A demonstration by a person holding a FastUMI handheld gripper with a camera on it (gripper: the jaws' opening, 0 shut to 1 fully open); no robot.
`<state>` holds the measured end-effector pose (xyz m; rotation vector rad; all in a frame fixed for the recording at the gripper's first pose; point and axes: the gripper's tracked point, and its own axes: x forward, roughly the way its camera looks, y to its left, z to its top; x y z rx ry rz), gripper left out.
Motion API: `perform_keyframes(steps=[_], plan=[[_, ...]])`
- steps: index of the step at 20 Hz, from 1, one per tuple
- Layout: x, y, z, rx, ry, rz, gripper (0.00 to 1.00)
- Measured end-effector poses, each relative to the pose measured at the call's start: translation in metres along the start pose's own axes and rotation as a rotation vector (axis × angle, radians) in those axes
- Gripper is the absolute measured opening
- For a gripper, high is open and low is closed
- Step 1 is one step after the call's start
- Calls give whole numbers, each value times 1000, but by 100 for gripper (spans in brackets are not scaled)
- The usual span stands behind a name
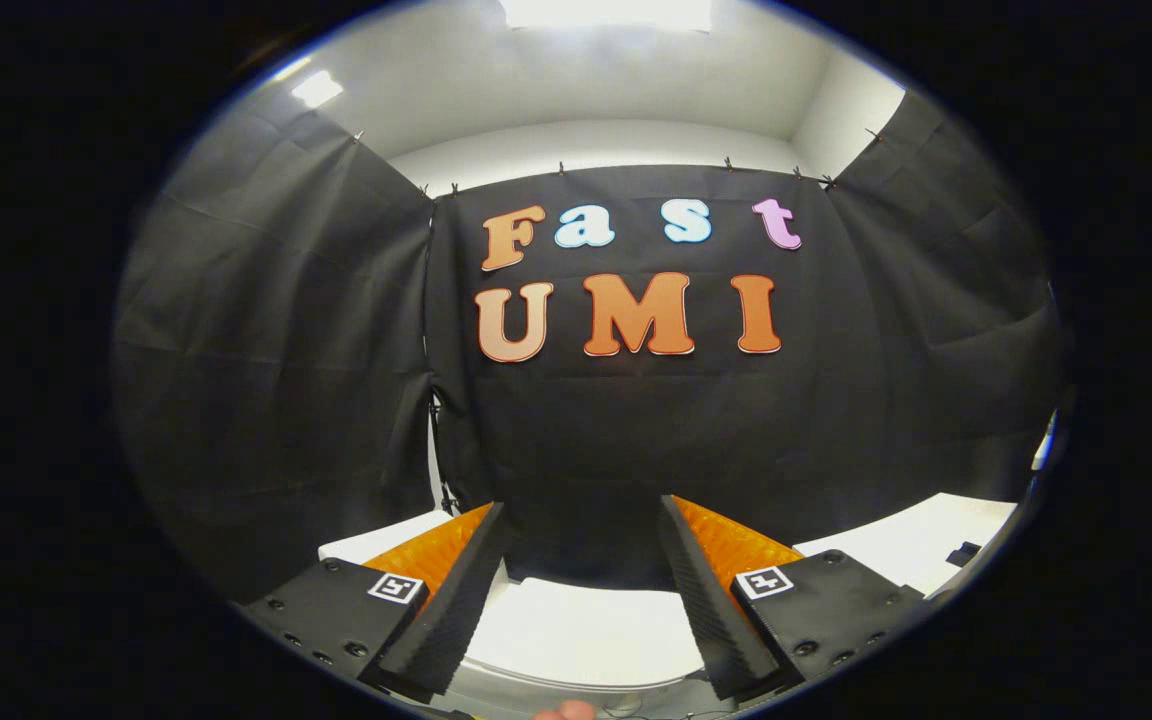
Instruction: Open the toilet lid.
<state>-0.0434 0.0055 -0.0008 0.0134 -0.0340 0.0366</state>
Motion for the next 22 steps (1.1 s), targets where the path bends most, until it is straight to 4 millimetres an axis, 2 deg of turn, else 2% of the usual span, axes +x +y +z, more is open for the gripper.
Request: perform_keyframes(steps=[14,18,22], plan=[[0,3,-5,-55,-5,11,98],[6,7,-10,-64,9,11,98],[23,-9,-15,5,5,10,98]])
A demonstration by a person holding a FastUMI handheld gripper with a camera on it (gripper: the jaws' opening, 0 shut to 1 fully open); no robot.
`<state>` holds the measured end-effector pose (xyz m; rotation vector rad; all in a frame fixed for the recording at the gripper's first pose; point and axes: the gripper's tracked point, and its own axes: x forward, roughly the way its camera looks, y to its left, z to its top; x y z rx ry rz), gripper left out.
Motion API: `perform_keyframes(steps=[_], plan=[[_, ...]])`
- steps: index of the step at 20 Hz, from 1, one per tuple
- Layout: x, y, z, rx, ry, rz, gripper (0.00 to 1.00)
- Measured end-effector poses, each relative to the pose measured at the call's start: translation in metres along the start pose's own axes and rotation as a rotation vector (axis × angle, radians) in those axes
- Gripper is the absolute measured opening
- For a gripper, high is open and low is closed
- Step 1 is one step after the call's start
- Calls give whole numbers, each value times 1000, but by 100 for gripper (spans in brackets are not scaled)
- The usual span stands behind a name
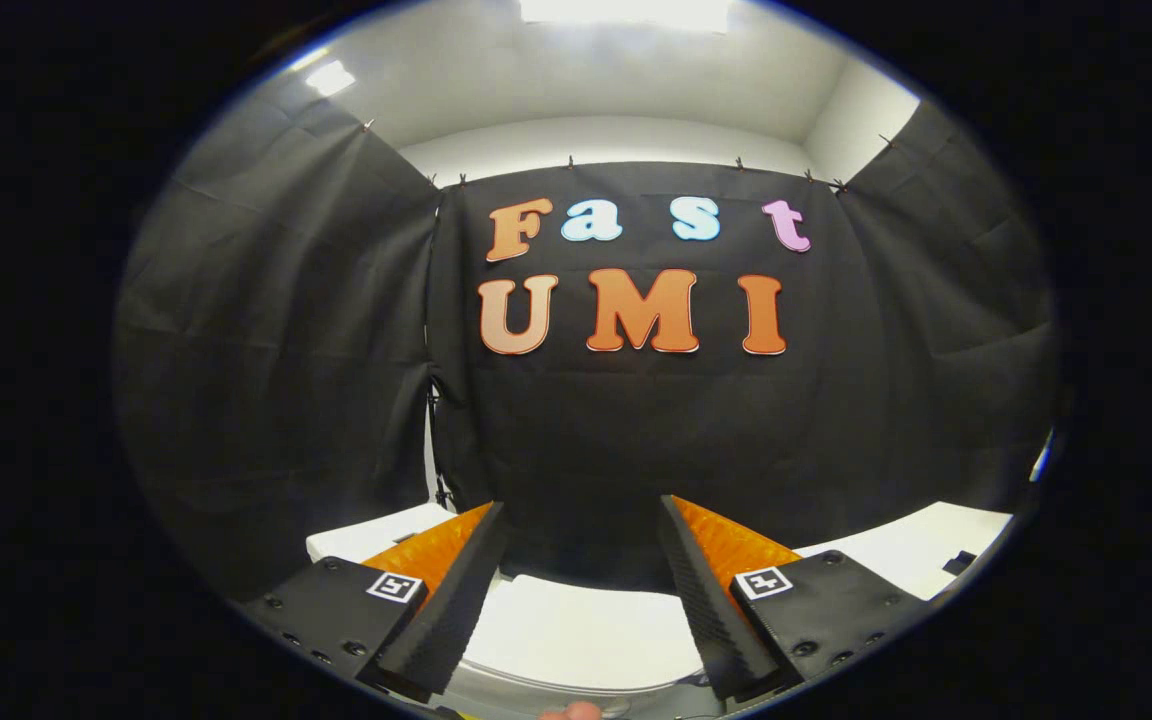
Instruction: Open the toilet lid.
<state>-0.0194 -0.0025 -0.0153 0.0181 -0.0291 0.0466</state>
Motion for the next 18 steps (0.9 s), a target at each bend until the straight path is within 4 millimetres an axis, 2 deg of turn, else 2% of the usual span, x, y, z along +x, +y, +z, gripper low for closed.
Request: perform_keyframes(steps=[4,6,8,11,15,18], plan=[[24,-39,-22,160,-7,-33,98],[35,-60,-42,256,-10,-44,98],[36,-87,-85,335,38,-85,99],[38,-126,-137,417,90,-171,99],[31,-173,-201,515,170,-304,99],[21,-198,-235,562,207,-367,99]])
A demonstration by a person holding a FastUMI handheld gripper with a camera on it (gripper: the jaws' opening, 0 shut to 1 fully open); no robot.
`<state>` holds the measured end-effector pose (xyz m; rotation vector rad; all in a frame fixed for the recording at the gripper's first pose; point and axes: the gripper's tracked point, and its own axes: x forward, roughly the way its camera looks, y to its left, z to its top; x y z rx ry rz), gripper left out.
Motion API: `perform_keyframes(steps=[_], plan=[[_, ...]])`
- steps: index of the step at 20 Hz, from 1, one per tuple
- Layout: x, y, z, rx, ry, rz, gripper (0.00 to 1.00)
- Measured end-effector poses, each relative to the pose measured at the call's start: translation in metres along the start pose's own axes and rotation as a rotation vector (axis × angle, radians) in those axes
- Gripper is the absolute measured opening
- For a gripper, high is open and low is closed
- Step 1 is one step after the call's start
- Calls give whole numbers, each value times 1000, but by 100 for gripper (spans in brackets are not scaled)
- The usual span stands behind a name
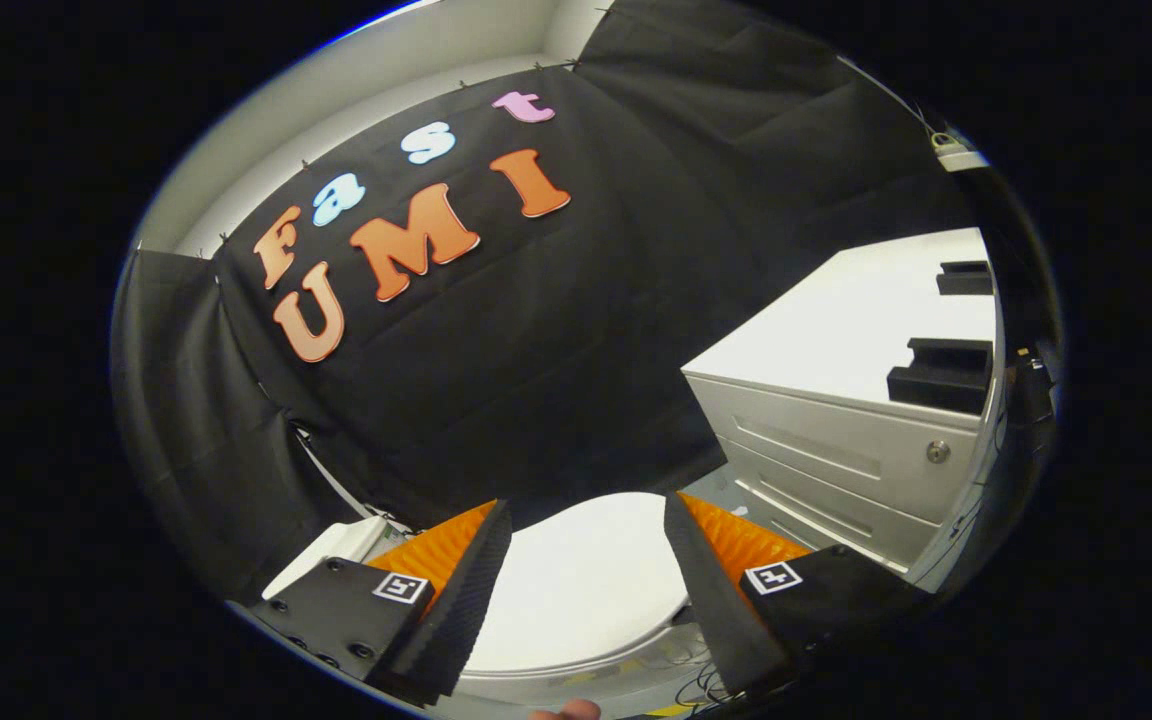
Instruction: Open the toilet lid.
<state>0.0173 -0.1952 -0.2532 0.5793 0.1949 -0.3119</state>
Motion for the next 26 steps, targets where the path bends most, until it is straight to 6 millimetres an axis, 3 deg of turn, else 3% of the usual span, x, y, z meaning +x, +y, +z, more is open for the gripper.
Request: perform_keyframes(steps=[6,10,22,26], plan=[[15,-71,-40,232,25,-107,99],[13,-102,-86,351,102,-173,99],[40,-136,-164,687,227,-280,96],[57,-135,-163,665,232,-246,83]])
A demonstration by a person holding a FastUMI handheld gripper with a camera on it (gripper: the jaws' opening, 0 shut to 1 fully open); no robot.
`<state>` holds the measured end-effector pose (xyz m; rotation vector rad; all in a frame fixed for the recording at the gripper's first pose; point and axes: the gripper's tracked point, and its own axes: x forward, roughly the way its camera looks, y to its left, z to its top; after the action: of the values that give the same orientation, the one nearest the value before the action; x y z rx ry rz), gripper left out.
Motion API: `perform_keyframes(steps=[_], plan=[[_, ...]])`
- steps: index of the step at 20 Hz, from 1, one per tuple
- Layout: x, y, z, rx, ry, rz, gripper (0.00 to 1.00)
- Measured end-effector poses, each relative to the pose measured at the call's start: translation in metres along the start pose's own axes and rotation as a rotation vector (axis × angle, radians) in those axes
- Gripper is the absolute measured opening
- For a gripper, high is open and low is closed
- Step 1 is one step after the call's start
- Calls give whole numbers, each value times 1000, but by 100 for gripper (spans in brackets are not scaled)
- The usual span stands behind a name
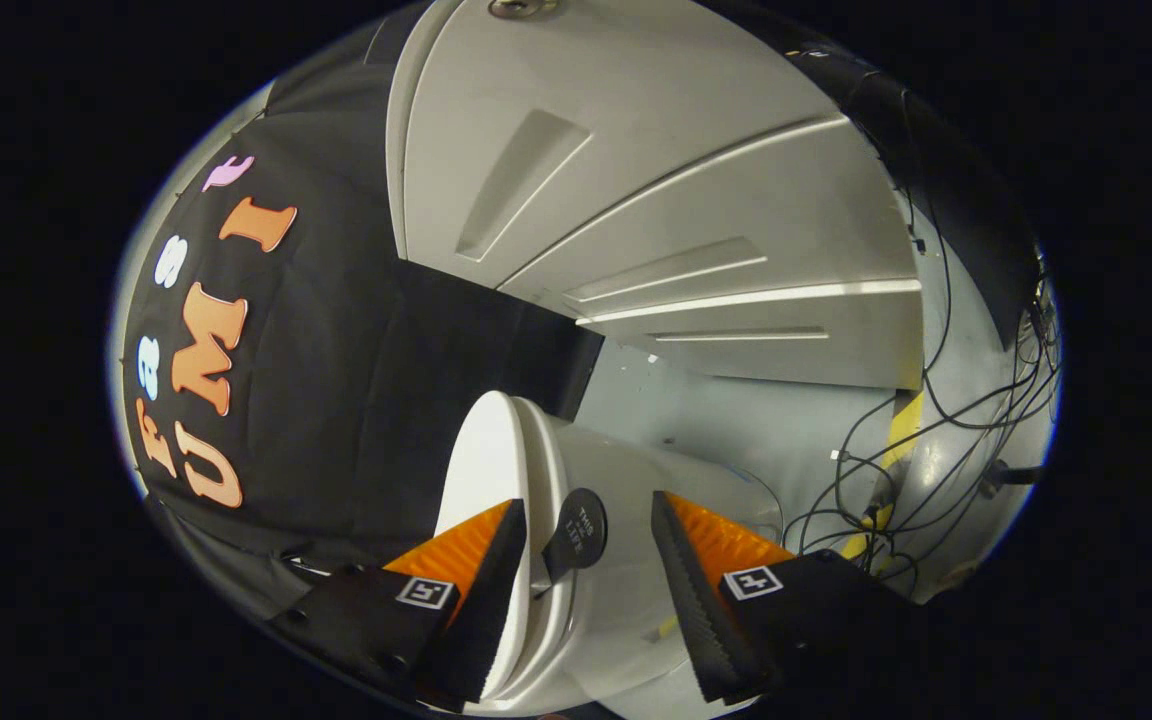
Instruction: Open the toilet lid.
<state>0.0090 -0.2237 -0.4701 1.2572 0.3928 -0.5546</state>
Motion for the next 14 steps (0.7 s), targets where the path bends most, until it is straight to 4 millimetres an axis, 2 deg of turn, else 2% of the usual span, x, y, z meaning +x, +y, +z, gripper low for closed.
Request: perform_keyframes(steps=[1,3,5,6,7,8,9,11,14], plan=[[5,-2,-2,-6,11,-2,81],[9,-1,-4,-7,24,4,69],[11,3,-5,-13,19,35,46],[13,-1,-2,-34,9,22,34],[12,0,-3,-53,8,26,35],[13,2,-4,-65,15,45,30],[12,2,-2,-64,14,48,30],[9,8,-1,-49,16,78,15],[7,9,-1,-73,3,80,9]])
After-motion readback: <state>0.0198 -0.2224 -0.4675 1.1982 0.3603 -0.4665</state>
